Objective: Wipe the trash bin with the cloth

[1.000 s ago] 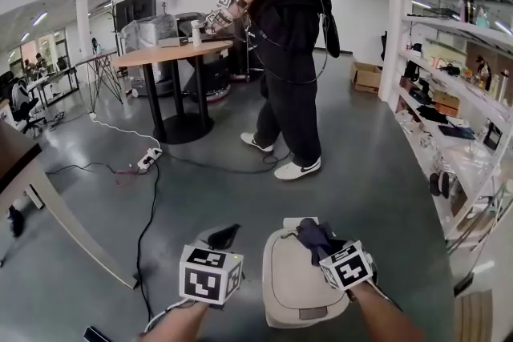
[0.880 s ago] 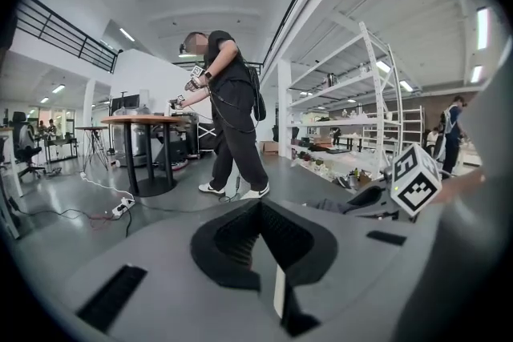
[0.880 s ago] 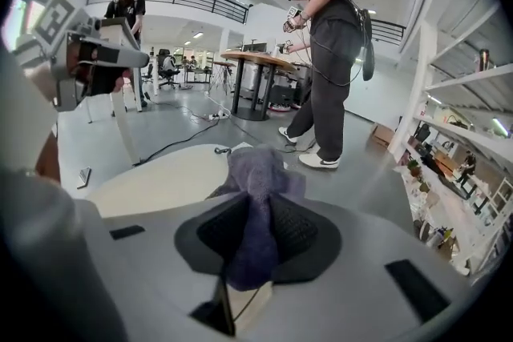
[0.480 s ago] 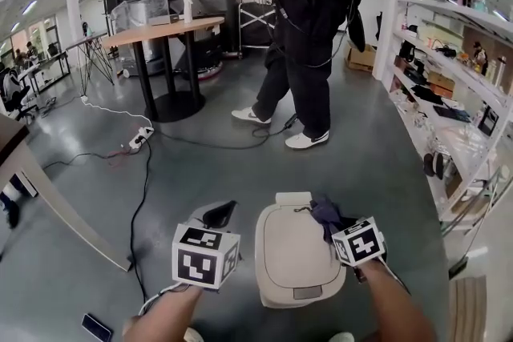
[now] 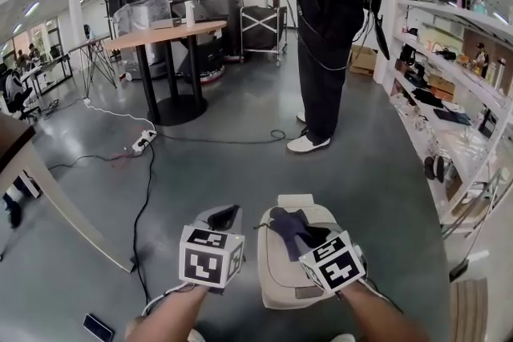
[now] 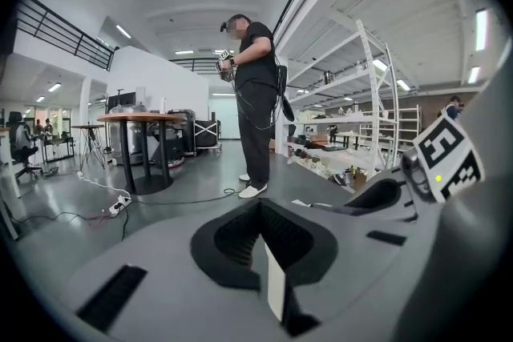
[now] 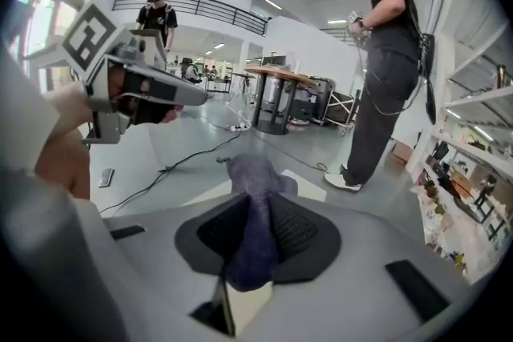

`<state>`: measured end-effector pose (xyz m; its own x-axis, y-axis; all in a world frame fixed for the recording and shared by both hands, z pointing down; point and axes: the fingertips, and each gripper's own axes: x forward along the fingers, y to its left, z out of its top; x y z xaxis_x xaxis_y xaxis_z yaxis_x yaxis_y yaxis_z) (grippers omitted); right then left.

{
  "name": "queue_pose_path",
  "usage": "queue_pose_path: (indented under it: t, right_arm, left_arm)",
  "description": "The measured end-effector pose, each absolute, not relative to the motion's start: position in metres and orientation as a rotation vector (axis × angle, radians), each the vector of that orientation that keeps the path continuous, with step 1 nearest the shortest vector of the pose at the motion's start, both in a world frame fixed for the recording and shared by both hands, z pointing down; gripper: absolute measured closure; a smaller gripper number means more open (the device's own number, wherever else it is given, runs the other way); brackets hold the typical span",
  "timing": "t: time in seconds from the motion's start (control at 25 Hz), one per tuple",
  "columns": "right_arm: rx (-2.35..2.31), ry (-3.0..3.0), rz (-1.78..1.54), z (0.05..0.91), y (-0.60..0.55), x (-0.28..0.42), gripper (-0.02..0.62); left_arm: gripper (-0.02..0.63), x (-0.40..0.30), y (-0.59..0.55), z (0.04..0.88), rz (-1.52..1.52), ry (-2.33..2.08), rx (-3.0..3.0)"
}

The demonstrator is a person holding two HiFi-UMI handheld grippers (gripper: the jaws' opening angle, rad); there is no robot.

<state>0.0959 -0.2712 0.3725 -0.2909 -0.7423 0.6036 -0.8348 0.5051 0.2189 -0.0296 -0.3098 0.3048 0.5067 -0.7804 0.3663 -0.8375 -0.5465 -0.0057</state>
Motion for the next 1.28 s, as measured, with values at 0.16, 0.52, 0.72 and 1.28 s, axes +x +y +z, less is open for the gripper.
queue_pose_path:
  t: [0.16, 0.52, 0.72, 1.28]
  right_arm:
    - [1.208, -2.071, 0.122, 0.387, -0.253, 0.068, 0.515]
    - [1.102, -2.029, 0.122, 0.407, -0.235, 0.059, 0.515]
    - [1.138, -2.004, 0.144, 0.408, -0.232, 0.073, 0.515]
    - [1.33, -1.949, 0.297, 0.409, -0.216, 0.152, 0.515]
  left_arm:
    - [0.609, -0.034, -0.3, 0.307, 0.531, -1.402, 2.592]
    - [0.609, -0.039, -0.301, 0.295, 0.512, -1.458, 2.585]
    - [0.609, -0.035, -0.293, 0.292, 0.445, -1.474, 2.54]
    - [0.609, -0.026, -0.242, 0.291, 0.493, -1.517, 2.539]
